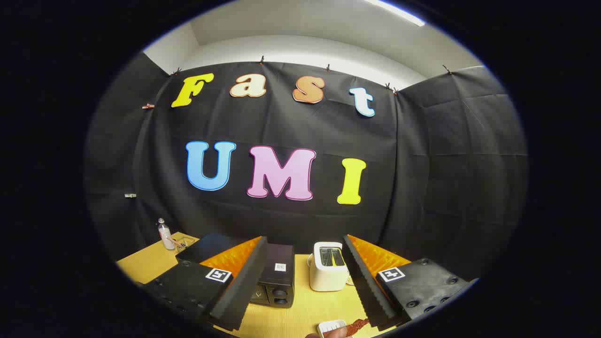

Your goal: Open the toaster oven, put the food inside, and close the toaster oven door.

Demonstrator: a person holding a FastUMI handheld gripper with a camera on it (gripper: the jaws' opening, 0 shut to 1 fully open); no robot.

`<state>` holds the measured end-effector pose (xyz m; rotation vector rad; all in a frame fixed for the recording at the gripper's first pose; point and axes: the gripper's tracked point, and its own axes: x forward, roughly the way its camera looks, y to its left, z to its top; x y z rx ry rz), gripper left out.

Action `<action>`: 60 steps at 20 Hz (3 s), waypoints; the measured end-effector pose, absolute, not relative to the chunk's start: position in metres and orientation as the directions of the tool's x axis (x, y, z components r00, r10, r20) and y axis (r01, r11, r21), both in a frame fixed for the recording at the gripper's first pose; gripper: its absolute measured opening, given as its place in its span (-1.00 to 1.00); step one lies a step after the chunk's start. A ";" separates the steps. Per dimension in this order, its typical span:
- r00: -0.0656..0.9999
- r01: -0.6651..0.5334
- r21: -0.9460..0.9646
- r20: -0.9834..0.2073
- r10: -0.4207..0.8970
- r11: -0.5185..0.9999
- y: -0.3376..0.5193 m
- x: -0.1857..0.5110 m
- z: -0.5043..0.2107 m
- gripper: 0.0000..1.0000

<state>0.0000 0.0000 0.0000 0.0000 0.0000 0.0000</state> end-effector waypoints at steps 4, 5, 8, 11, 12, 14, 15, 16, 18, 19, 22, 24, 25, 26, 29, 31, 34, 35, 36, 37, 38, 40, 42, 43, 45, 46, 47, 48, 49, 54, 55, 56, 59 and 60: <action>1.000 -0.004 -0.016 0.018 0.004 1.000 0.003 -0.002 0.007 0.94; 1.000 -0.007 -0.020 0.021 0.007 1.000 0.004 -0.002 0.007 0.94; 1.000 -0.012 -0.023 0.024 0.013 1.000 0.009 -0.003 0.008 0.94; 0.999 -0.017 -0.033 0.033 0.018 0.999 0.012 -0.003 0.009 0.94; 0.999 -0.017 -0.036 0.033 0.019 0.999 0.012 -0.003 0.009 0.94; 0.999 -0.016 -0.034 0.035 0.017 0.999 0.014 -0.003 0.011 0.94; 0.999 -0.015 -0.030 0.035 0.017 0.999 0.014 -0.003 0.011 0.94; 0.999 -0.017 -0.026 0.035 0.017 1.000 0.015 -0.003 0.011 0.94; 0.999 -0.018 -0.024 0.030 0.018 1.000 0.017 -0.003 0.008 0.94; 0.999 -0.019 -0.023 0.027 0.020 1.000 0.019 -0.002 0.008 0.94; 0.999 -0.042 0.002 0.020 0.042 0.999 0.040 0.000 0.004 0.94; 0.998 -0.064 0.010 0.020 0.064 0.998 0.061 0.002 0.003 0.94; 0.997 -0.072 0.011 0.024 0.072 0.997 0.071 0.005 0.003 0.94; 0.996 -0.080 0.012 0.030 0.080 0.997 0.082 0.009 0.002 0.94; 0.994 -0.104 0.025 0.033 0.103 0.994 0.116 0.020 -0.007 0.94; 0.993 -0.114 0.047 0.006 0.114 0.992 0.137 0.028 -0.023 0.94; 0.989 -0.128 0.058 -0.064 0.132 0.990 0.171 0.041 -0.058 0.94; 0.986 -0.134 0.057 -0.090 0.139 0.989 0.181 0.045 -0.072 0.94; 0.984 -0.136 0.057 -0.111 0.141 0.989 0.189 0.048 -0.084 0.95; 0.981 -0.138 0.052 -0.132 0.144 0.989 0.196 0.052 -0.096 0.95; 0.977 -0.141 0.048 -0.155 0.147 0.989 0.203 0.056 -0.109 0.95; 0.968 -0.148 0.041 -0.197 0.153 0.988 0.213 0.062 -0.135 0.95; 0.959 -0.148 0.042 -0.238 0.153 0.988 0.221 0.069 -0.155 0.95; 0.954 -0.147 0.051 -0.256 0.155 0.988 0.225 0.072 -0.165 0.95; 0.943 -0.132 0.065 -0.300 0.145 0.989 0.228 0.076 -0.183 0.95; 0.939 -0.123 0.070 -0.315 0.139 0.990 0.228 0.078 -0.190 0.95; 0.935 -0.114 0.070 -0.329 0.131 0.991 0.229 0.081 -0.194 0.96; 0.931 -0.103 0.064 -0.344 0.119 0.993 0.228 0.083 -0.200 0.95; 0.925 -0.089 0.062 -0.364 0.105 0.994 0.226 0.083 -0.206 0.95; 0.936 -0.036 0.074 -0.346 0.060 0.997 0.224 0.082 -0.206 0.96; 0.936 -0.034 0.067 -0.348 0.056 0.997 0.224 0.081 -0.207 0.97; 0.934 -0.033 0.064 -0.352 0.053 0.997 0.224 0.077 -0.208 0.97; 0.927 -0.037 0.071 -0.371 0.061 0.997 0.223 0.060 -0.210 0.97; 0.925 -0.042 0.075 -0.375 0.067 0.996 0.224 0.054 -0.211 0.97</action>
